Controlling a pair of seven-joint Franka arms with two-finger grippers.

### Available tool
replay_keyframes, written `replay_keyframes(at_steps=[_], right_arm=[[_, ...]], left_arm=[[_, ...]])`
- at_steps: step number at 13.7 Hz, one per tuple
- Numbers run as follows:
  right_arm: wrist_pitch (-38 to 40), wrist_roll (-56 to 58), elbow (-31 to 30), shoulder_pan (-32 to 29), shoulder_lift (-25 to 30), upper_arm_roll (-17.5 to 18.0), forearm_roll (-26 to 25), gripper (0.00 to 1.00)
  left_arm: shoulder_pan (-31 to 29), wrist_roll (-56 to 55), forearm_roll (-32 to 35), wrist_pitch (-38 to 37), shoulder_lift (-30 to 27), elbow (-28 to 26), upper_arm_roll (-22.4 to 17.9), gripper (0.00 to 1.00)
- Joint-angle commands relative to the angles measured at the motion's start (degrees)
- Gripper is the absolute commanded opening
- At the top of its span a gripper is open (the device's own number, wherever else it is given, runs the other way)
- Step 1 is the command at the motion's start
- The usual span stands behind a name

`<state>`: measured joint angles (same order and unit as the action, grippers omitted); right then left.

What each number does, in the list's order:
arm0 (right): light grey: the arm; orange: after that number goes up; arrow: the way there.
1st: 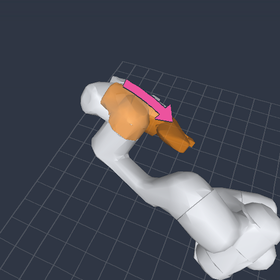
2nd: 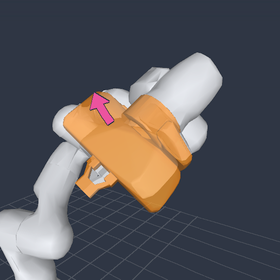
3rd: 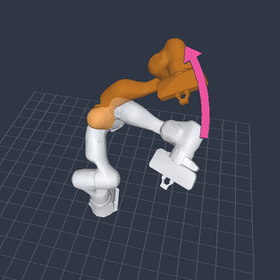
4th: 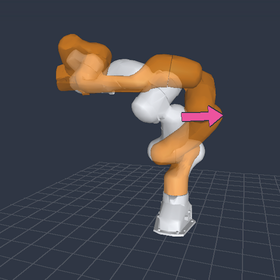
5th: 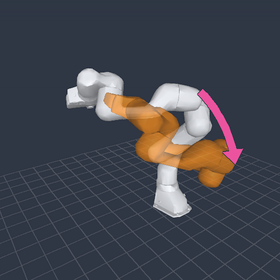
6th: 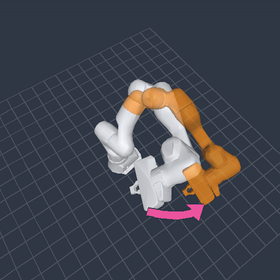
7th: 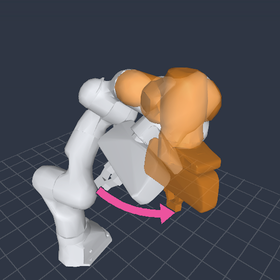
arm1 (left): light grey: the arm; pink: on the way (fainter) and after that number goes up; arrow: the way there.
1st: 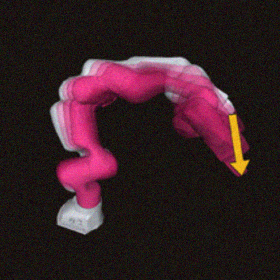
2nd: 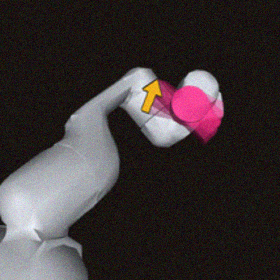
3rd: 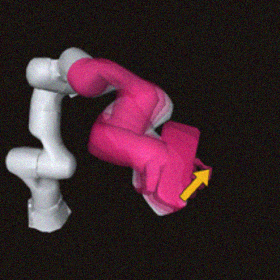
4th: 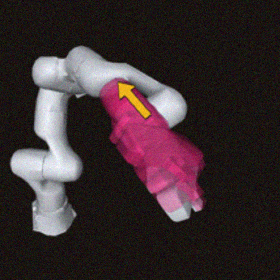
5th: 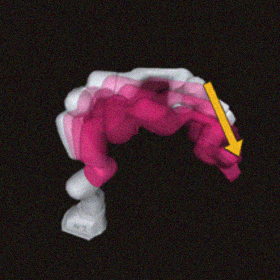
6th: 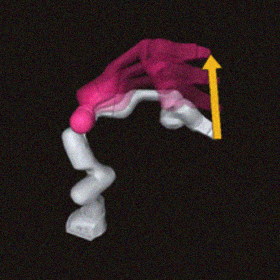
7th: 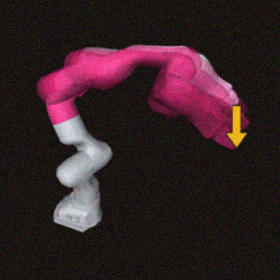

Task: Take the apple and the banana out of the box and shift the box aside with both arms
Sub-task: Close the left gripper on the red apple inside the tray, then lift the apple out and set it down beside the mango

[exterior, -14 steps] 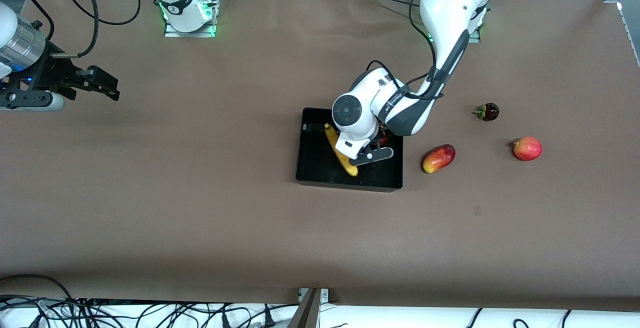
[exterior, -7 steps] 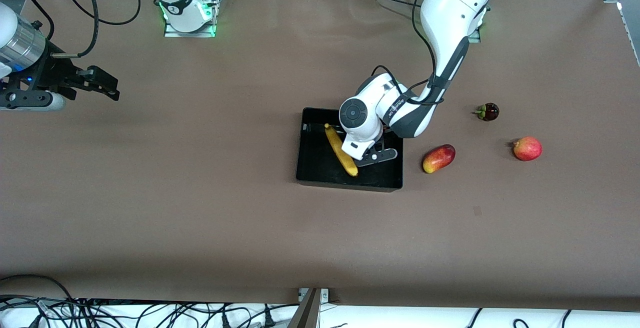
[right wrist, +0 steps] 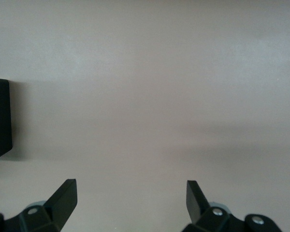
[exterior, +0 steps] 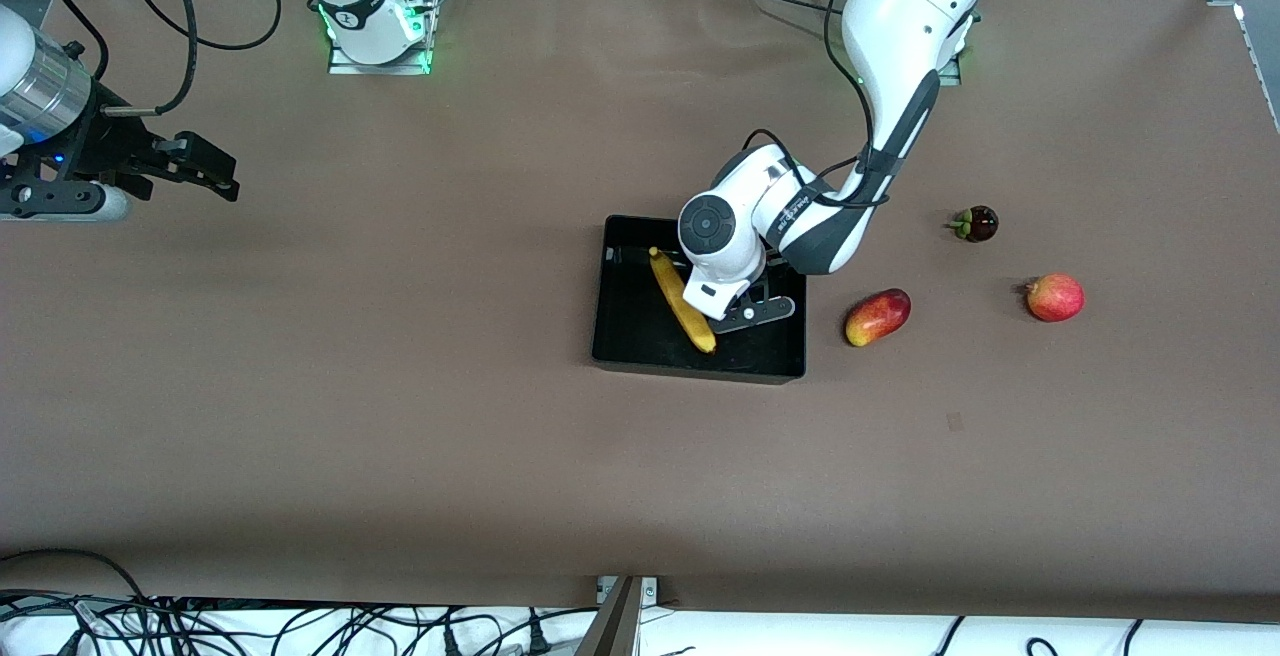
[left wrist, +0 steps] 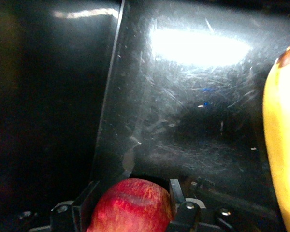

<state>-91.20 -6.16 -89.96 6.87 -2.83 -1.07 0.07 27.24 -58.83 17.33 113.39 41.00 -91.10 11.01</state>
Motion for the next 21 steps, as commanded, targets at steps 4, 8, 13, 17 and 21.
replay_keyframes(at_steps=[4,8,13,17,21], right_arm=[[0.5,-0.2,1.0,-0.9,-0.4,0.7,0.0,1.0],[0.4,-0.2,1.0,-0.8,-0.4,0.8,0.0,1.0],[0.5,-0.2,1.0,-0.8,-0.4,0.8,0.0,1.0],[0.4,-0.1,1.0,-0.8,-0.4,0.8,0.0,1.0],[0.4,0.1,1.0,-0.9,-0.4,0.7,0.0,1.0]], left_arm=[[-1.0,3.0,-1.1,-12.8,-5.5,8.0,0.8,0.01],[-5.9,12.9,-2.6,-17.4,-5.8,11.6,0.3,0.01],[-20.6,40.3,-1.4,-17.6,-6.6,10.8,0.2,0.02],[-30.1,50.0,-1.3,-13.6,-5.5,3.8,0.2,0.26],[-35.1,49.6,-1.2,-2.4,-1.8,-3.5,0.2,0.23]])
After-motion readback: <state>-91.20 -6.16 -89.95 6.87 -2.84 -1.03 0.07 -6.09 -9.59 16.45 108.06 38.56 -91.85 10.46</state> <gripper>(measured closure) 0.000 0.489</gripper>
